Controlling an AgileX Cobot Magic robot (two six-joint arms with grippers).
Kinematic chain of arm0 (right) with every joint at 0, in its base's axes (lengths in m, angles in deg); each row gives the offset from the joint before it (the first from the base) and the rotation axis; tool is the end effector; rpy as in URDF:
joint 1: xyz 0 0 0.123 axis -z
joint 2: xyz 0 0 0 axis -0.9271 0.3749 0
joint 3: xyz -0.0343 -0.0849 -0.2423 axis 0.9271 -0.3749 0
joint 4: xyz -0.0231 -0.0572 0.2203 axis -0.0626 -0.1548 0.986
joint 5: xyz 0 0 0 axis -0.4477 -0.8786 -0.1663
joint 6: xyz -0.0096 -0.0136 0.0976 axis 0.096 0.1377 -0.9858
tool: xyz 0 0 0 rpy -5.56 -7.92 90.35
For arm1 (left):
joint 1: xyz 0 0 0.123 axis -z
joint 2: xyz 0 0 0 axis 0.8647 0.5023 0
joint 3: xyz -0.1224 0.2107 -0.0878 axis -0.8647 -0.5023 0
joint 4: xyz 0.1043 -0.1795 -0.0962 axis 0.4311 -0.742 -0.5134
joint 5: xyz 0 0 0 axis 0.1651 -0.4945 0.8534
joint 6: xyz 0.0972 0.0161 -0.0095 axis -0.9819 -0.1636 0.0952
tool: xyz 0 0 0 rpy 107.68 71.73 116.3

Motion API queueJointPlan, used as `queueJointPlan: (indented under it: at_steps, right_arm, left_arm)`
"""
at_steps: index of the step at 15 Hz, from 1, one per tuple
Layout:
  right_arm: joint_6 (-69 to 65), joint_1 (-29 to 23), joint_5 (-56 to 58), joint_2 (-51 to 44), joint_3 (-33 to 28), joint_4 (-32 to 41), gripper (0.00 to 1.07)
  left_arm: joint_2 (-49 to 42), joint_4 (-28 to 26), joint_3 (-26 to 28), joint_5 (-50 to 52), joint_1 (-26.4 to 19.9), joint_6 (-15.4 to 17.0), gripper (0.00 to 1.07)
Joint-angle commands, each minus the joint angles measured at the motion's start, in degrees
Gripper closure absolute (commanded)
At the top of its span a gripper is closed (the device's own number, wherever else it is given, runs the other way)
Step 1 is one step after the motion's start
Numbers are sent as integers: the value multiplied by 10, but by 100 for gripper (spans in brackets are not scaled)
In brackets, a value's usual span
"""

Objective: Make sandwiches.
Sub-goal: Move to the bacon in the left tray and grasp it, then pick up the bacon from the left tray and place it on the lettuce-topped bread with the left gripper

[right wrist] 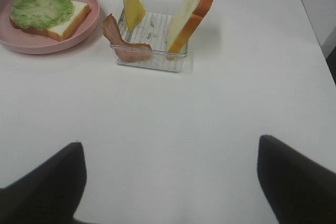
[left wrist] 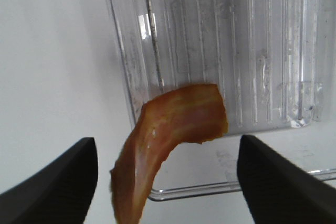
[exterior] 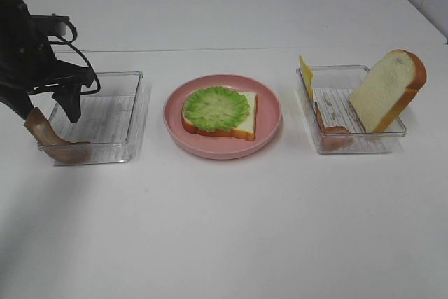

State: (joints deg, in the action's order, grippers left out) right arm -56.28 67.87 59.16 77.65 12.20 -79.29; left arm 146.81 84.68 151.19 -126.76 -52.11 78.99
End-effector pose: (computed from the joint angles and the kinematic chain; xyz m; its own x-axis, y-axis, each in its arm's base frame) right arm 0.0063 0.0087 0.2634 -0.4479 -0.0678 -0.8915 -0.1112 0.9936 -0.0196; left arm 0.3774 -0.0502 0.1514 -0.9894 0.0971 -0.1082 0.0969 0.9953 0.0069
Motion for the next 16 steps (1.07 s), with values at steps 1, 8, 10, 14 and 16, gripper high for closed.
queueJointPlan:
  at_steps: [1,8,10,14,16]
  right_arm:
    - [-3,3,-5,-7,-1,-2,29]
    - [-3,3,-5,-7,-1,-2,29]
    - [-3,3,-5,-7,-1,-2,29]
    - [-3,3,-5,-7,-1,-2,29]
    - [-3,3,-5,-7,-1,-2,29]
  left_arm:
    - [1,-7,-5,10,0,3,57]
    - [1,-17,-5,-3,0,-25,79]
    - [1,-19,-5,-21,0,-40,107]
    - [-1,-19,-5,-32,0,-52,107]
    - [-6,-20,-5,-28,0,-52,107]
